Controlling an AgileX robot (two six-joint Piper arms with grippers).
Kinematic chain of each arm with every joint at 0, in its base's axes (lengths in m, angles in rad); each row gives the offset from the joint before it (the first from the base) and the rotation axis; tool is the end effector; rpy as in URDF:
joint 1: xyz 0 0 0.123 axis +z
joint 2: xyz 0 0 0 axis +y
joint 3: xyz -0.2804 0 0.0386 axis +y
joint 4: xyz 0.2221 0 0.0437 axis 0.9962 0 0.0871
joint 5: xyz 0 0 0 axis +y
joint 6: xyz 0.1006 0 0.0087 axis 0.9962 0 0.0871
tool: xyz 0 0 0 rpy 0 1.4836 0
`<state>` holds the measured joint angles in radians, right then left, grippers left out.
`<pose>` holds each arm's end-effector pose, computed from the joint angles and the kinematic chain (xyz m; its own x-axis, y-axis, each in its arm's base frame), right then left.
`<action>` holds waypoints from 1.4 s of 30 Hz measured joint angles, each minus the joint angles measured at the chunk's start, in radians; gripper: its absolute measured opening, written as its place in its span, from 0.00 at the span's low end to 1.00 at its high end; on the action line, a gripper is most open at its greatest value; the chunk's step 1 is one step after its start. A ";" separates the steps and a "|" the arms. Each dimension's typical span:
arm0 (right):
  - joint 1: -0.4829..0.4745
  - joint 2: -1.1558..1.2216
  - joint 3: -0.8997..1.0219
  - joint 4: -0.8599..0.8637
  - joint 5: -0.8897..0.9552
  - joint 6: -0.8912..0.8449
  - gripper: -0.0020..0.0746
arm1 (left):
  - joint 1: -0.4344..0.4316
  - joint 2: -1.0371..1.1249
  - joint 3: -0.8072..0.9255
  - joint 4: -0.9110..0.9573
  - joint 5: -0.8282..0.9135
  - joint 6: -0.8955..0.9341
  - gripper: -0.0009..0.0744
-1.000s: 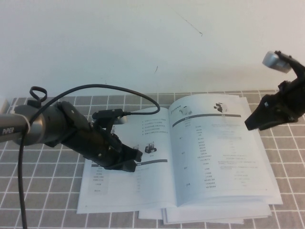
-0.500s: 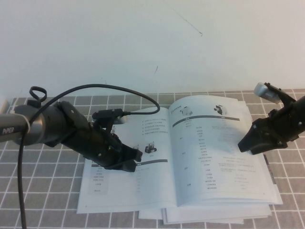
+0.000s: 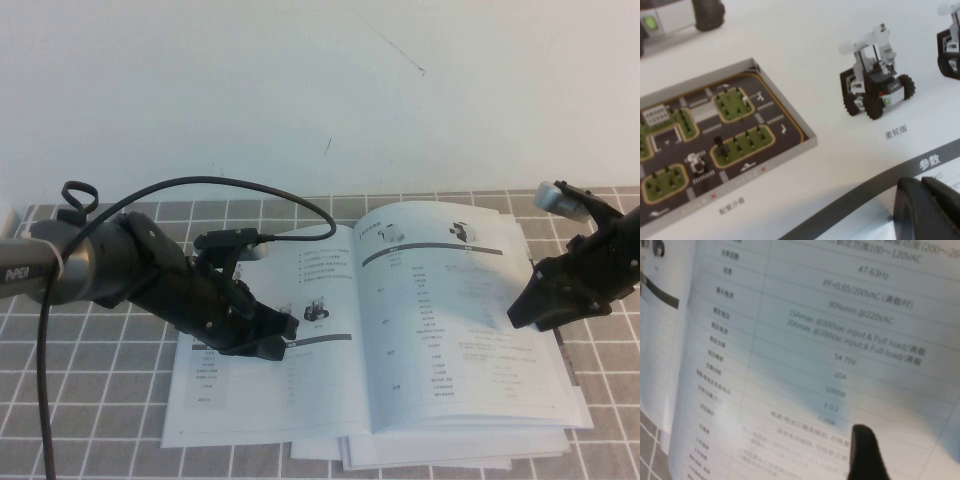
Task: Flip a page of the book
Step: Open the closed book
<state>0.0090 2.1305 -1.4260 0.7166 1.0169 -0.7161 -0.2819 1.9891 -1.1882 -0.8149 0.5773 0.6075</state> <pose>0.3843 0.0599 0.1460 -0.9438 -0.2429 -0.2242 -0.3263 0.7927 0.5149 0.3483 -0.1427 0.1505 -0.9137 0.1510 -0.3774 0.3103 0.8588 -0.4076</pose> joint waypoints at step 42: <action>-0.004 0.000 0.118 0.279 -0.002 -0.223 0.54 | 0.000 0.001 0.000 -0.015 0.002 0.004 0.01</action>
<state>0.0049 2.1305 -1.3078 0.9956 1.0146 -0.9392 -0.2819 1.9897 -1.1882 -0.8301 0.5795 0.6120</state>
